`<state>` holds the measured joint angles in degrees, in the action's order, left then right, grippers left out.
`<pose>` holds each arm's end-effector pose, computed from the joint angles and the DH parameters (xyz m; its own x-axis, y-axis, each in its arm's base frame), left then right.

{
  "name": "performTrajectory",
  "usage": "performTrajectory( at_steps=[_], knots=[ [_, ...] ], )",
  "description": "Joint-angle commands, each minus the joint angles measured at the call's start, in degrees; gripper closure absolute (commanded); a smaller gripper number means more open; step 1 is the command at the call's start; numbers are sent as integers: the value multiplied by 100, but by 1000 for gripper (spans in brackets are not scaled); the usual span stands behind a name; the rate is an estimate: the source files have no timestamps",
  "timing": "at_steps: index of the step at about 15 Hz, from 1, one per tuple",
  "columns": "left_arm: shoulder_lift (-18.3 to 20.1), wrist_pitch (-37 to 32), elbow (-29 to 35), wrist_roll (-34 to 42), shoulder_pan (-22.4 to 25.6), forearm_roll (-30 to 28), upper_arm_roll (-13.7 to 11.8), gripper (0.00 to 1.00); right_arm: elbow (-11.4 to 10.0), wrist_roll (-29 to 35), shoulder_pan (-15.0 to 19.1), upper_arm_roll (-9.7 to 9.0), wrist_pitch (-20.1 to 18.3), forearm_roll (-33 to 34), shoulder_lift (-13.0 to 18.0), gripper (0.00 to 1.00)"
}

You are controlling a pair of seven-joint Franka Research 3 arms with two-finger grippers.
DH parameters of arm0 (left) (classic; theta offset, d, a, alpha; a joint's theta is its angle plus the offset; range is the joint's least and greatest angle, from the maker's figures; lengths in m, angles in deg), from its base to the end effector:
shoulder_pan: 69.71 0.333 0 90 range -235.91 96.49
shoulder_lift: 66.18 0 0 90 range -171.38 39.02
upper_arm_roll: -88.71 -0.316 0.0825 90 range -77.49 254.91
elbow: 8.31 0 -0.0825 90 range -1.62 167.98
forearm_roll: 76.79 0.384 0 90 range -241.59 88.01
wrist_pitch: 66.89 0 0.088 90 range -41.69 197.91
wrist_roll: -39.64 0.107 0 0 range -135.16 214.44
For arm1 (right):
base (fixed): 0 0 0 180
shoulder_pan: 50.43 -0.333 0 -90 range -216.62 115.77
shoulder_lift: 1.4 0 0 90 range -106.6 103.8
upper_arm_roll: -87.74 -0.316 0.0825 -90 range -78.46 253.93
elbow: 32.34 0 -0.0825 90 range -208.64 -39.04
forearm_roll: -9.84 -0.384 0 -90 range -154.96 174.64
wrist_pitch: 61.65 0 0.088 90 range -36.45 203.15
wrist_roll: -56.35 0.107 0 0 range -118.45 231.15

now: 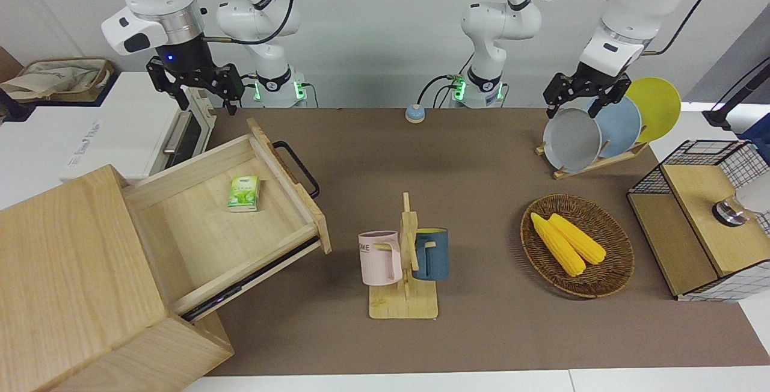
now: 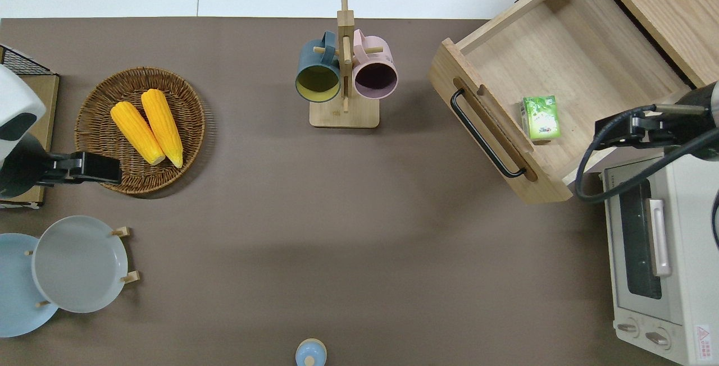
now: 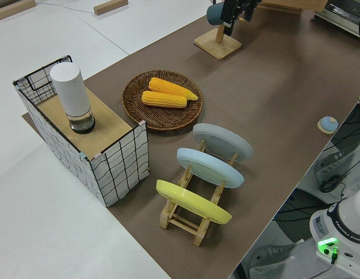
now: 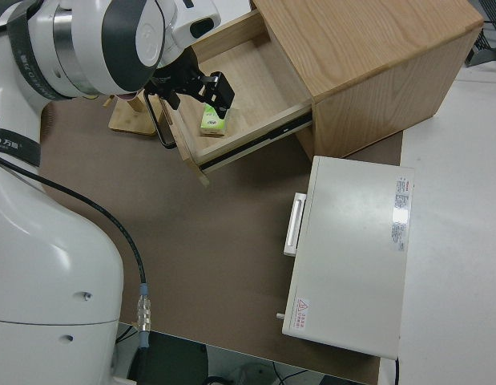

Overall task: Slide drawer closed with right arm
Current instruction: 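Move the right gripper toward the open wooden drawer's front edge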

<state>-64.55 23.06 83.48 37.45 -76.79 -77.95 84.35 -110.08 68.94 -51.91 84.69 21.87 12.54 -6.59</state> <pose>0.5447 -0.0274 0.6253 0.9999 -0.0093 -0.0046 -0.0092 -0.9997 0.0222 0.5695 0.0379 0.6635 0.9892 -0.1456 0.0194 -0.1462 -0.9885 0.0386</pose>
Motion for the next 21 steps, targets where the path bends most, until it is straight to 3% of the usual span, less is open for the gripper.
performTrajectory(
  at_steps=[1,3,6,11,16,19,21],
  knots=[
    [48,-82,-12,8,-21,73,-21,2,188,85,-36,15,-343,-146,-97,25],
    [48,-82,-12,8,-21,73,-21,2,188,94,-62,15,-363,-146,-88,88],
    [48,-82,-12,8,-21,73,-21,2,188,103,-71,15,-433,-138,-88,299],
    [48,-82,-12,8,-21,73,-21,2,188,1024,-71,15,-442,-277,-79,851],
    [48,-82,-12,8,-21,73,-21,2,180,1402,-80,15,-503,-392,-36,867],
    [48,-82,-12,8,-21,73,-21,2,136,2227,-158,6,-503,-637,-35,985],
    [48,-82,-12,8,-21,73,-21,5,127,2396,-202,-11,-495,-647,-35,1000]
  ],
)
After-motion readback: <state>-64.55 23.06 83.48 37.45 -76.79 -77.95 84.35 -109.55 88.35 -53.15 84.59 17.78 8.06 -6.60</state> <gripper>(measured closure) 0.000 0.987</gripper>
